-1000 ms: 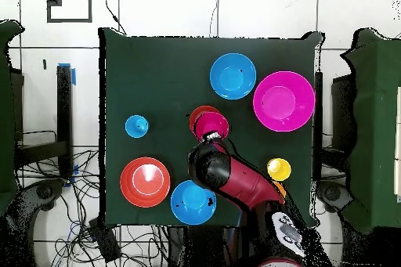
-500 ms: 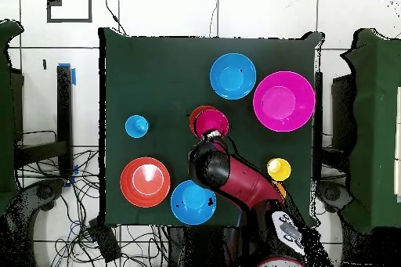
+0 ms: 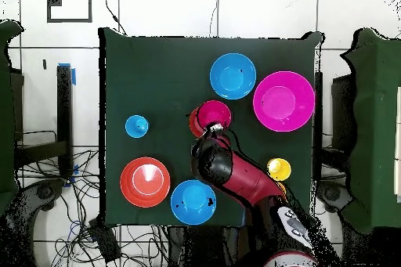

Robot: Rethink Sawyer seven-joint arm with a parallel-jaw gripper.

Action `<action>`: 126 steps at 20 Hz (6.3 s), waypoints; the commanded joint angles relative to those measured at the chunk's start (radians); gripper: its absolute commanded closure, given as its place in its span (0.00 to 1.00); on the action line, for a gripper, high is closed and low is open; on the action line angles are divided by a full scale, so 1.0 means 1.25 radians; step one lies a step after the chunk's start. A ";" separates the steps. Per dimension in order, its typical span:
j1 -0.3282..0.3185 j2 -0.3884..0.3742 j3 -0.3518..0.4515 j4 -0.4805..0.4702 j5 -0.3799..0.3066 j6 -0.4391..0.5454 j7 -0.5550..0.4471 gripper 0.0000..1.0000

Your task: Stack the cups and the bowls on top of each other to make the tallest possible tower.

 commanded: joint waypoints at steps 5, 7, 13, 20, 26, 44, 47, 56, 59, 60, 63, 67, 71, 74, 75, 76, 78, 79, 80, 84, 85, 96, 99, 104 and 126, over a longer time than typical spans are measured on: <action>-0.058 0.072 0.166 0.029 -0.052 -0.120 0.157 1.00; -0.055 0.071 0.166 0.034 -0.042 -0.121 0.159 1.00; -0.082 0.063 0.228 0.078 0.000 -0.088 0.205 1.00; -0.128 0.063 0.309 0.129 0.054 -0.013 0.240 1.00; -0.124 0.053 0.306 0.131 0.087 0.033 0.219 1.00; 0.087 0.014 0.040 0.060 0.178 0.249 0.169 1.00; 0.102 0.014 0.015 0.050 0.176 0.270 0.166 1.00; 0.088 0.013 -0.004 0.014 0.133 0.220 0.115 1.00; 0.092 0.010 -0.007 0.019 0.132 0.217 0.117 1.00; 0.094 0.009 -0.008 0.020 0.133 0.218 0.119 1.00; 0.094 0.010 -0.007 0.023 0.136 0.214 0.122 1.00; 0.098 0.010 -0.008 0.025 0.140 0.214 0.128 1.00; 0.100 0.009 -0.009 0.025 0.142 0.216 0.130 1.00; 0.099 0.009 -0.007 0.025 0.142 0.217 0.130 1.00; 0.098 0.009 -0.005 0.026 0.143 0.217 0.130 1.00; 0.097 0.009 -0.003 0.027 0.143 0.217 0.130 1.00; 0.096 0.010 -0.004 0.026 0.143 0.218 0.129 1.00; 0.095 0.010 -0.005 0.026 0.143 0.217 0.129 1.00; 0.095 0.010 -0.004 0.026 0.143 0.216 0.130 1.00; 0.099 0.010 -0.008 0.024 0.145 0.219 0.133 1.00; 0.100 0.010 -0.009 0.024 0.146 0.219 0.134 1.00; 0.131 0.009 -0.026 0.023 0.162 0.233 0.158 1.00; 0.166 0.010 -0.051 0.014 0.175 0.244 0.178 1.00; 0.230 0.016 -0.113 -0.008 0.192 0.264 0.202 1.00; 0.281 0.013 -0.126 0.007 0.280 0.284 0.203 1.00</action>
